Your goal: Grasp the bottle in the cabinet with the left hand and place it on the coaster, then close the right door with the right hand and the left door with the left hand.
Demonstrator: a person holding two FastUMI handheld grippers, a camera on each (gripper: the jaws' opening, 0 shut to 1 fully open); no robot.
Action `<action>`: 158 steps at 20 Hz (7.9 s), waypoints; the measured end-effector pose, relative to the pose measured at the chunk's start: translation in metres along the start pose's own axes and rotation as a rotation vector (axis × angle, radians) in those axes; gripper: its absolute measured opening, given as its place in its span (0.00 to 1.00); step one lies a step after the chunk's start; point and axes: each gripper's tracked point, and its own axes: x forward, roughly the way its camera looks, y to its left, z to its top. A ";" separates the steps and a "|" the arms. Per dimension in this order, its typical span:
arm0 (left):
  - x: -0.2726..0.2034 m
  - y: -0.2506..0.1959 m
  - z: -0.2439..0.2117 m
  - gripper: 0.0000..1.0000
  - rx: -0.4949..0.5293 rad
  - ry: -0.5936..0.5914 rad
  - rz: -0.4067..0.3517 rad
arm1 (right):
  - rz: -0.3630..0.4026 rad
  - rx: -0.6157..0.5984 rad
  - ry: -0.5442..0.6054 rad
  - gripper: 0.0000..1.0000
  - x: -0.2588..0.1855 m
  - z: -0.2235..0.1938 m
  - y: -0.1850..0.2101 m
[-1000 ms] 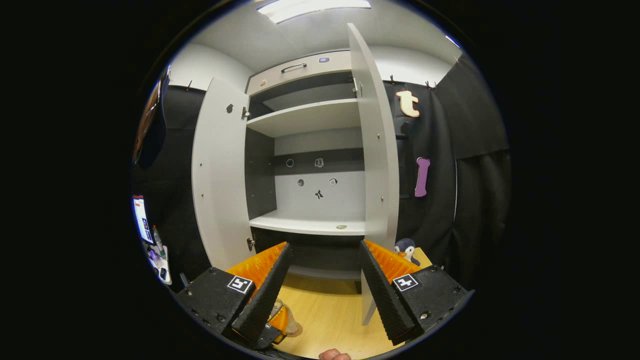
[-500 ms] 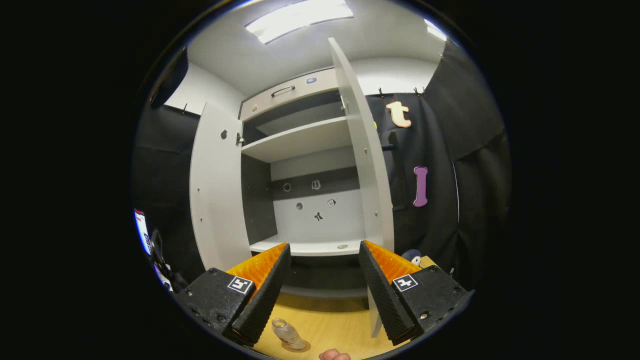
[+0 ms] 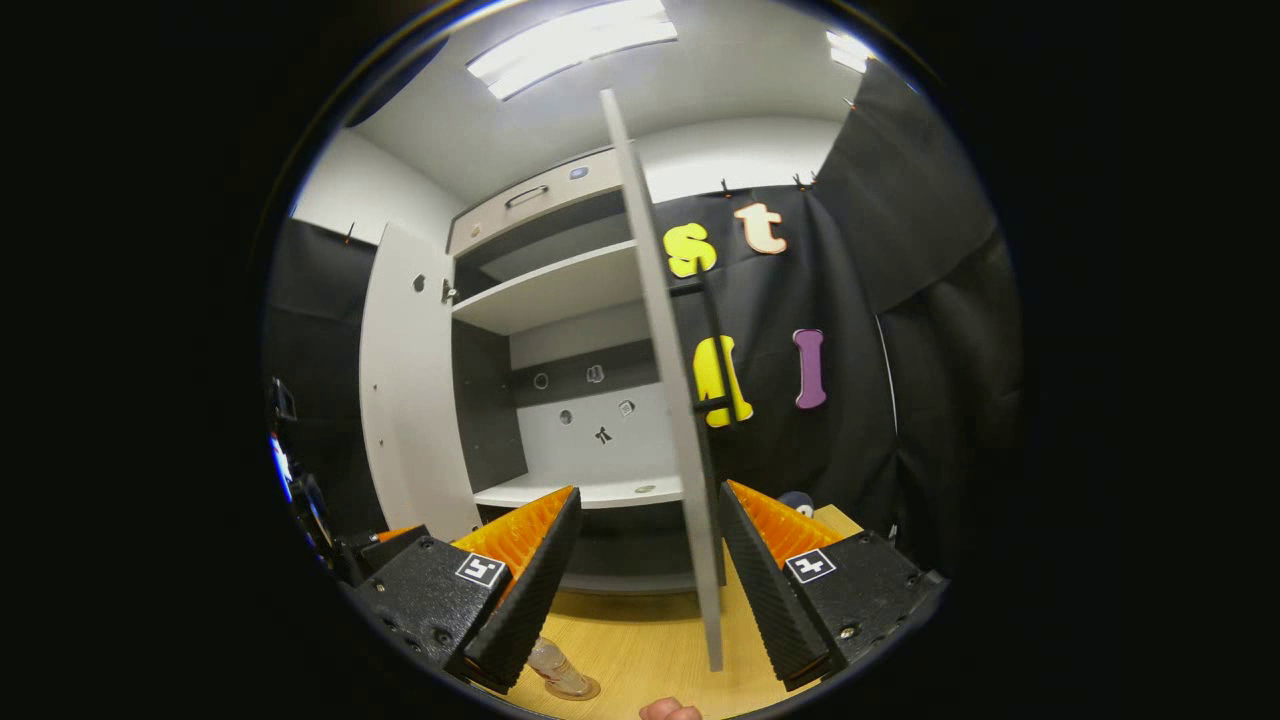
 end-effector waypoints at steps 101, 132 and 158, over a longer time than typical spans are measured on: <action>0.009 0.353 0.091 0.95 -0.138 -0.170 0.603 | -0.099 -0.123 0.117 0.82 0.022 -0.101 0.000; 0.068 0.214 0.098 0.99 -0.205 -0.189 0.301 | -0.258 -0.084 0.078 0.82 -0.017 -0.071 -0.049; -0.022 0.082 -0.032 0.94 -0.138 0.005 0.269 | -0.009 -0.112 0.171 0.82 -0.002 -0.088 0.045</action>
